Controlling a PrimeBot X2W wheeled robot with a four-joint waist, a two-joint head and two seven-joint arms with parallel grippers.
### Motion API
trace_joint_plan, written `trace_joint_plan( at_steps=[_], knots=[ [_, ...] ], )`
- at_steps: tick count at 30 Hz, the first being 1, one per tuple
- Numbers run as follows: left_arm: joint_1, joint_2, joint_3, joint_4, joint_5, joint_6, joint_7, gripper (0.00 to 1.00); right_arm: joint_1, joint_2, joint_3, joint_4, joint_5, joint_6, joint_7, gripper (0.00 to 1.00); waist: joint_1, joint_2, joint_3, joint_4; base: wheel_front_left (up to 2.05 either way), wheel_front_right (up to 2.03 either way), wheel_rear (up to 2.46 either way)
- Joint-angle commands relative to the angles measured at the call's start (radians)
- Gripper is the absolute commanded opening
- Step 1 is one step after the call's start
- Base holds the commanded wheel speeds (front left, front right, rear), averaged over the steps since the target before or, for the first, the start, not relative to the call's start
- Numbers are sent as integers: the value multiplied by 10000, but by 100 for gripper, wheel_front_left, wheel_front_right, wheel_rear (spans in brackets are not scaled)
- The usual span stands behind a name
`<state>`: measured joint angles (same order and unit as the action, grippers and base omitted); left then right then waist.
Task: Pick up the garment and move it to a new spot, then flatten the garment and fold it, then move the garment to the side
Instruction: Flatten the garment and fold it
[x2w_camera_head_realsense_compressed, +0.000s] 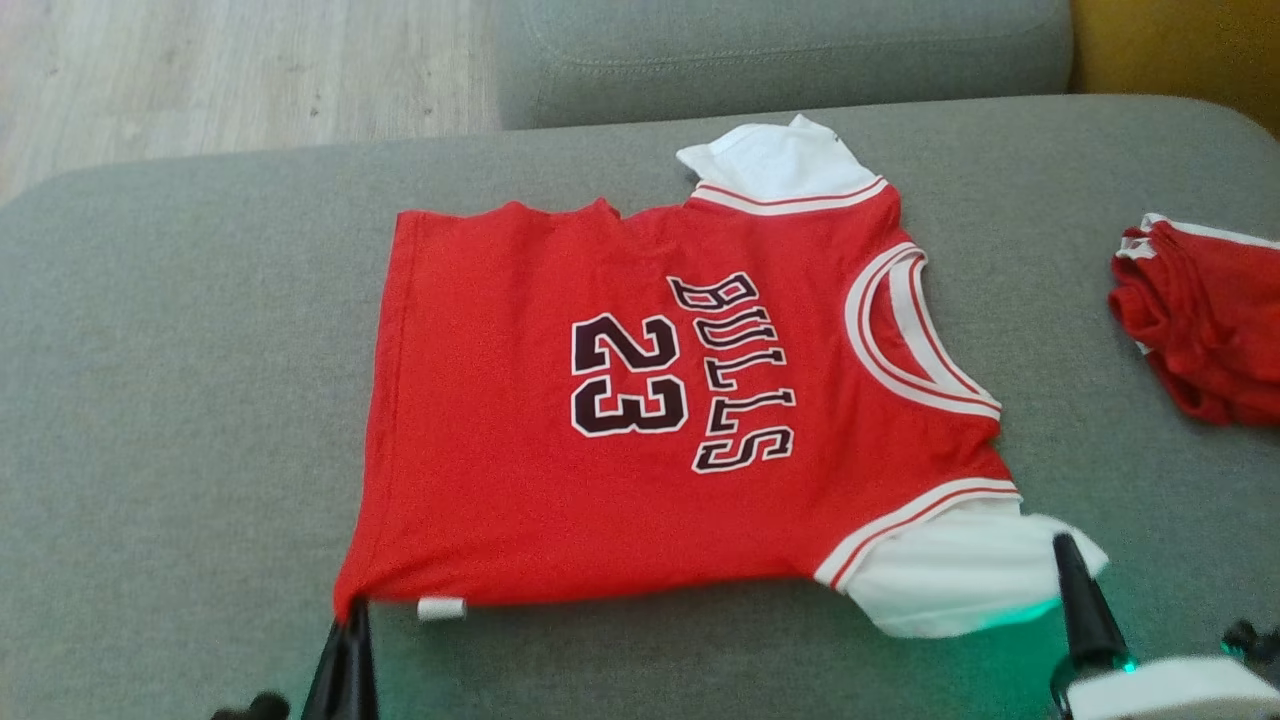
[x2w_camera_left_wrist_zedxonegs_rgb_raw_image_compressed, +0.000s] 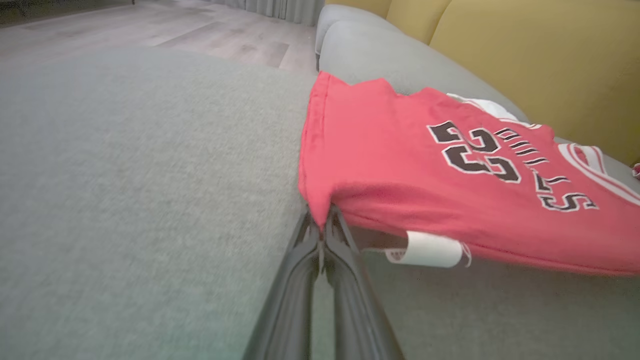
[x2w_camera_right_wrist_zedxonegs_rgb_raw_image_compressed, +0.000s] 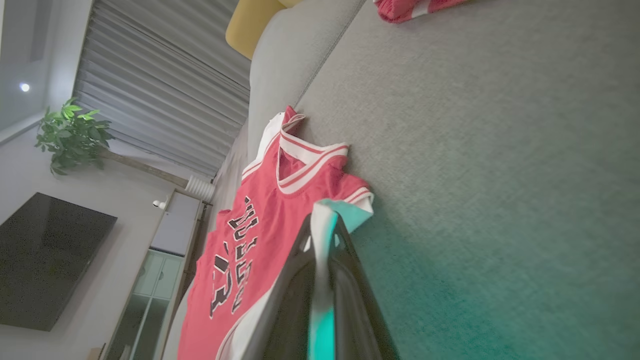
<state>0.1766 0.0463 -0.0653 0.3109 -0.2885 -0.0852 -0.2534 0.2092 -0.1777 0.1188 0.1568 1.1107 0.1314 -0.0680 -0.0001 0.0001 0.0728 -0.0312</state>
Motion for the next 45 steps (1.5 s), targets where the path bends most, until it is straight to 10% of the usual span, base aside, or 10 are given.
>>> trace_joint_plan(
  at_steps=[1,26,27,28,30,31,32,33,45],
  knots=[
    [-590,41,163,-407,10,21,-83,0,-540,-78,45,-403,102,-7,81,0,1,-1,80,39,0,0,0],
    [-5775,41,-388,3338,298,829,-83,0,-6441,1256,-1442,4171,-2611,-7,566,0,1,-1,1272,205,0,0,0],
    [-5845,50,-333,3420,346,826,-83,0,-6539,1259,-1394,4263,-2649,-7,507,26,1,-1,1269,199,0,0,0],
    [-5894,63,-285,3520,404,853,-84,0,-6628,1262,-1330,4327,-2695,-7,425,84,1,-1,1262,191,0,0,0],
    [-5951,79,-170,3767,471,914,-84,0,-6784,1265,-1054,4326,-2928,-7,130,100,1,-1,1227,171,0,0,0],
    [-5960,105,-117,3859,529,968,-84,33,-6832,1266,-843,4262,-3113,-7,-70,100,1,-1,1207,164,0,0,0],
    [-5949,120,-69,3941,581,1013,-84,91,-6853,1232,-635,4182,-3340,-7,-339,100,1,-1,1175,159,0,0,0],
    [-5930,130,-15,3974,637,1068,-84,100,-6857,1119,-368,4076,-3660,-7,-668,100,1,-1,1144,159,0,0,0],
    [-3741,133,575,2249,1573,1328,-84,100,-5314,548,-258,2859,-8572,-7,-1934,100,1,-1,376,218,0,0,0]
  ],
)
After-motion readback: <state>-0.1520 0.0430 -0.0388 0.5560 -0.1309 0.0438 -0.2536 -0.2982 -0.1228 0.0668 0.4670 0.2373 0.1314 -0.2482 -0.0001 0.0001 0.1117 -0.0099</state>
